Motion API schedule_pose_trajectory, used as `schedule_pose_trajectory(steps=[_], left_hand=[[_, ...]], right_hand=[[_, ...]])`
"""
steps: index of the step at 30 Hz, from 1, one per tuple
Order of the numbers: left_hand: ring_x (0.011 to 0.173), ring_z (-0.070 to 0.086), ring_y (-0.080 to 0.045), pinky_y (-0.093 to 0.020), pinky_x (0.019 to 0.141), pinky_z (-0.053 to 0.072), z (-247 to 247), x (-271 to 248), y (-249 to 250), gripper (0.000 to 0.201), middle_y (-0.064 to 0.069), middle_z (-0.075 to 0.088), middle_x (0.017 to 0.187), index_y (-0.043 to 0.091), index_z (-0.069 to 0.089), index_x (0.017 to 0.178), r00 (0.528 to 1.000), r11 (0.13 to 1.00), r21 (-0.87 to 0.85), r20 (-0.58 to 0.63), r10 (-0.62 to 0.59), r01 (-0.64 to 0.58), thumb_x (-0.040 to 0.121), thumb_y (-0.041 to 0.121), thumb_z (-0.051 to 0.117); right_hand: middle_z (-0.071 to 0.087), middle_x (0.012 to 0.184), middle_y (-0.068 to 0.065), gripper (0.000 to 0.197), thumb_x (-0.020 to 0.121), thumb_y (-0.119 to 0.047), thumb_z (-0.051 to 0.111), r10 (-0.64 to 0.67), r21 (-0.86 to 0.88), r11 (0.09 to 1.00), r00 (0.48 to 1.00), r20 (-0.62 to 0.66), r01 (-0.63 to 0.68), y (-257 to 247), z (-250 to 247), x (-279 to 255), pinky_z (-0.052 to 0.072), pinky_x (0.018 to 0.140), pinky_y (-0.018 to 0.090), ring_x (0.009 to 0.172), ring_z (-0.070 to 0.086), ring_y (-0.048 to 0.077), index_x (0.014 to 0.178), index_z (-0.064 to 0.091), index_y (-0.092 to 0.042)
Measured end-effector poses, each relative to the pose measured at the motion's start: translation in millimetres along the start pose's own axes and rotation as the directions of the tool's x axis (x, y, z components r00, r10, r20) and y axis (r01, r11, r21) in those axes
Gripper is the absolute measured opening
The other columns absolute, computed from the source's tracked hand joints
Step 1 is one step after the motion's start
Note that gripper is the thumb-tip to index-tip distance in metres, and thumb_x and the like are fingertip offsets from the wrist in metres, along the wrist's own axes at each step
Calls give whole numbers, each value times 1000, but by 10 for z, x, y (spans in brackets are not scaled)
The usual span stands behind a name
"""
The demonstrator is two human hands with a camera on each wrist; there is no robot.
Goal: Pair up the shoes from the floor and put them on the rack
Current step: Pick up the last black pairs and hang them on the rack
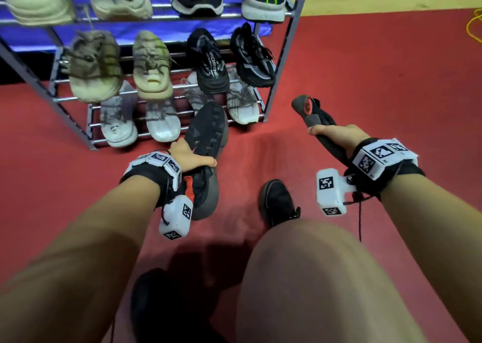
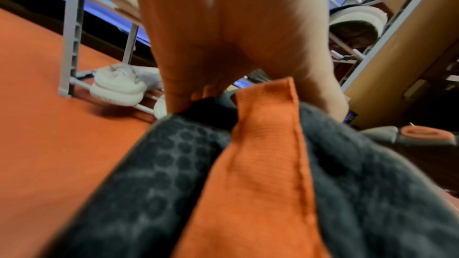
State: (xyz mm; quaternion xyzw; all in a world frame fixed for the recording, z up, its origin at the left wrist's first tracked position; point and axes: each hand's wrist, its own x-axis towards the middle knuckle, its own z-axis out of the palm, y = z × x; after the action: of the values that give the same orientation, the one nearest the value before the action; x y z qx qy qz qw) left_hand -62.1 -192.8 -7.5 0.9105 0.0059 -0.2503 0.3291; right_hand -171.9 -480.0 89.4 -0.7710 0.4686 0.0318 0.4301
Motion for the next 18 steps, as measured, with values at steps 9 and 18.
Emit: schedule_pose_trajectory(steps=[9, 18], left_hand=[[101, 60, -24, -29, 84, 46, -885, -640, 655, 77, -2, 60, 104, 10, 50, 118, 929, 908, 196, 76, 362, -370, 54, 31, 86], [98, 61, -22, -36, 91, 49, -1674, -1018, 1262, 95, -5, 64, 110, 10, 48, 118, 843, 800, 294, 38, 537, -523, 36, 49, 76]], right_hand=[[44, 68, 6, 34, 86, -35, 62, -52, -148, 986, 986, 158, 75, -658, -426, -499, 29, 53, 27, 58, 39, 17, 68, 44, -13], [47, 66, 6, 34, 82, -31, 70, -207, -85, 974, 977, 41, 210, -1006, -753, -1017, 28, 49, 26, 55, 41, 17, 69, 46, -11]])
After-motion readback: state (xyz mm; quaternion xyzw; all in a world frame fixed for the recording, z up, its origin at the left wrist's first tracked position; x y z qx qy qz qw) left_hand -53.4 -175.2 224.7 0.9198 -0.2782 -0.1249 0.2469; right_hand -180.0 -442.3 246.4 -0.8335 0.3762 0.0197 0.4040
